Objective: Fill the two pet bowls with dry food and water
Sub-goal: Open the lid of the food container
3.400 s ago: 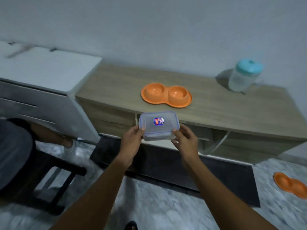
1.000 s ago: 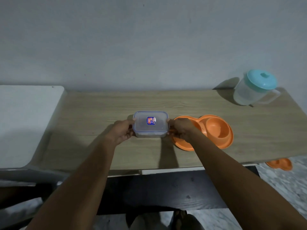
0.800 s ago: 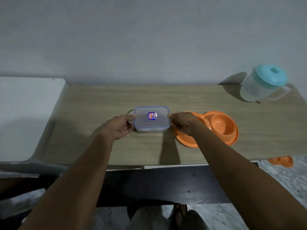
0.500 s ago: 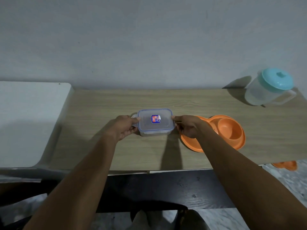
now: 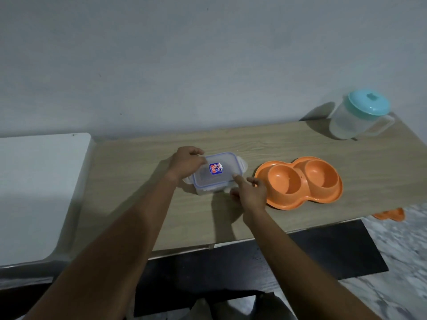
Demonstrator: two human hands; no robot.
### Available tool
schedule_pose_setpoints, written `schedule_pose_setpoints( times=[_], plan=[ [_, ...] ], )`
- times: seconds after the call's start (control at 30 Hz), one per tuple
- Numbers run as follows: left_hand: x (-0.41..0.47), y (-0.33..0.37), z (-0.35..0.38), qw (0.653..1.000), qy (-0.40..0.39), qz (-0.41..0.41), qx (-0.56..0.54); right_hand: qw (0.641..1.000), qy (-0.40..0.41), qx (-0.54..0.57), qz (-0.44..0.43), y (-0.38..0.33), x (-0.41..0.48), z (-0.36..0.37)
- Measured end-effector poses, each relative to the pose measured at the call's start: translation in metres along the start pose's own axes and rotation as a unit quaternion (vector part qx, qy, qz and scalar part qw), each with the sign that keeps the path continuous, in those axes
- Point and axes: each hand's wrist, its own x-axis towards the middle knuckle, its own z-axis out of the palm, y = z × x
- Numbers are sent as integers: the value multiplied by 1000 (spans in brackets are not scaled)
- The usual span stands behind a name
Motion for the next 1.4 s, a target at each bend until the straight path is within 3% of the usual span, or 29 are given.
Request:
schedule_pose_setpoints(
  times=[0.1, 0.2, 0.37, 0.57, 0.67, 0.73, 0.83, 0.93, 1.1, 1.2, 1.3, 1.4],
  plan=[
    [19, 19, 8, 985, -127, 29, 111, 991, -76, 71, 86, 19, -22, 12],
    [33, 27, 9, 963, -196, -11, 186, 976, -121, 131, 123, 19, -30, 22],
    [38, 19, 8, 961, -235, -142, 36, 977, -162, 108, 87, 20, -24, 13],
    [43, 11, 10, 921, -303, -234, -72, 990, -128, 52, 6, 8, -13, 9],
    [38, 15, 8, 922, -280, -246, -102, 993, -111, 44, 0, 1, -8, 9],
    [34, 20, 11, 938, -223, -241, -107, 994, -94, 49, 0, -1, -6, 13],
    [37, 20, 17, 979, -80, -178, -64, 994, -79, 73, 7, -3, -4, 17],
    [30, 23, 23, 996, 8, -82, 34, 993, -76, 90, 13, -6, -5, 20],
    [16, 30, 28, 997, 69, 13, -16, 987, -126, 104, 5, -8, -4, 13],
    [10, 29, 16, 996, 63, 21, -57, 982, -153, 104, -17, -14, -6, 0],
    [-12, 21, 14, 984, 105, 1, -143, 981, -177, 64, -55, -23, -10, -19],
    [-41, -4, 26, 981, 151, -14, -124, 970, -227, -7, -86, -26, -11, -55]
  ],
)
